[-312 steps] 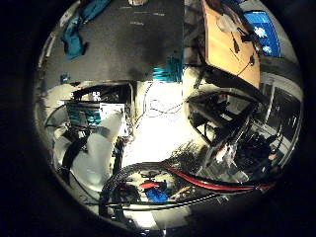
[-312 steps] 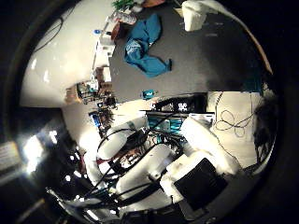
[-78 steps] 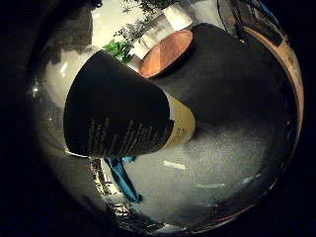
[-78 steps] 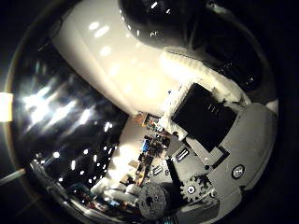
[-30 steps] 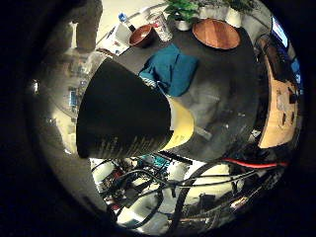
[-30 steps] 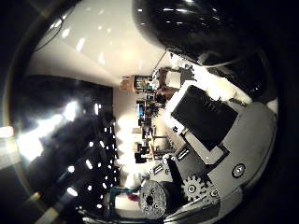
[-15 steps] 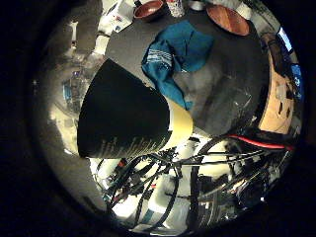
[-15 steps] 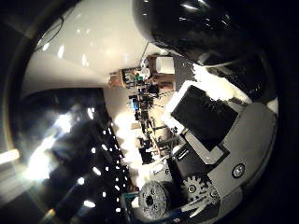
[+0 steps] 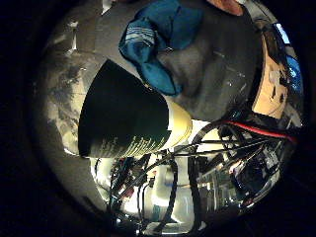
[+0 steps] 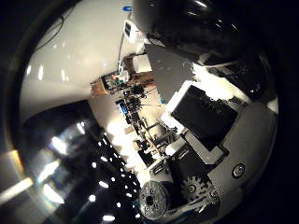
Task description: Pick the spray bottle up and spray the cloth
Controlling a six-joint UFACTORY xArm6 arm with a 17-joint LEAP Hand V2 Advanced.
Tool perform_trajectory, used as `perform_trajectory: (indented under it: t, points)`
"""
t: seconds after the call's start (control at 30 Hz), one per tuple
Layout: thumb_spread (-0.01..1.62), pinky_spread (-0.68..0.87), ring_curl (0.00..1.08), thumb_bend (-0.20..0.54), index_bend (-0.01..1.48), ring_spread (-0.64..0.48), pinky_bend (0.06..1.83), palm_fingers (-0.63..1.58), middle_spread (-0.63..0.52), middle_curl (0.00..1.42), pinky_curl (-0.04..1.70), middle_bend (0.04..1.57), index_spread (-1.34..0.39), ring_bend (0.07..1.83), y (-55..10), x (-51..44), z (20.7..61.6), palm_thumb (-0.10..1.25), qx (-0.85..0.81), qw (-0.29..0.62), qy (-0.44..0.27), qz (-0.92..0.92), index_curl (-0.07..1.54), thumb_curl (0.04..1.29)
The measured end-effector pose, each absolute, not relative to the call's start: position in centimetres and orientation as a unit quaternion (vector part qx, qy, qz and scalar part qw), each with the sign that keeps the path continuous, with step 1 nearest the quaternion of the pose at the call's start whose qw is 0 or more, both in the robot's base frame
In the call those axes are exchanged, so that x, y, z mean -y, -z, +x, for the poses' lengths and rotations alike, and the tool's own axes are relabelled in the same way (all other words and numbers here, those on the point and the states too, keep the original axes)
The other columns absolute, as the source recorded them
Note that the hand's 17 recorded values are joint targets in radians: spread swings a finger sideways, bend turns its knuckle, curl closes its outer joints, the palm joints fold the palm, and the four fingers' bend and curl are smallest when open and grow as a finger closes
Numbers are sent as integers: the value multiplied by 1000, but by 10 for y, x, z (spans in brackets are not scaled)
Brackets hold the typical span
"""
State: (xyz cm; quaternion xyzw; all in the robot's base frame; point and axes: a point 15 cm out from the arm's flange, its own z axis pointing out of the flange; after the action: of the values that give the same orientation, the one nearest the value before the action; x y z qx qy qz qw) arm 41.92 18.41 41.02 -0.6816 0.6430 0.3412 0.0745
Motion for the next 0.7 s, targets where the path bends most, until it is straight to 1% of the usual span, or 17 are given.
perform_trajectory:
  t: [0.4,0.7]
  points:
    - [1009,-249,580,-14,1109,-175,1063,1201,-129,617,1158,1351,-236,1477,-339,-171,439,994,-663,16,-393,-637,736,750]
    - [1038,-250,579,-13,1115,-175,1064,1202,-128,614,1156,1350,-233,1481,-338,-170,444,1006,-667,22,-390,-635,733,725]
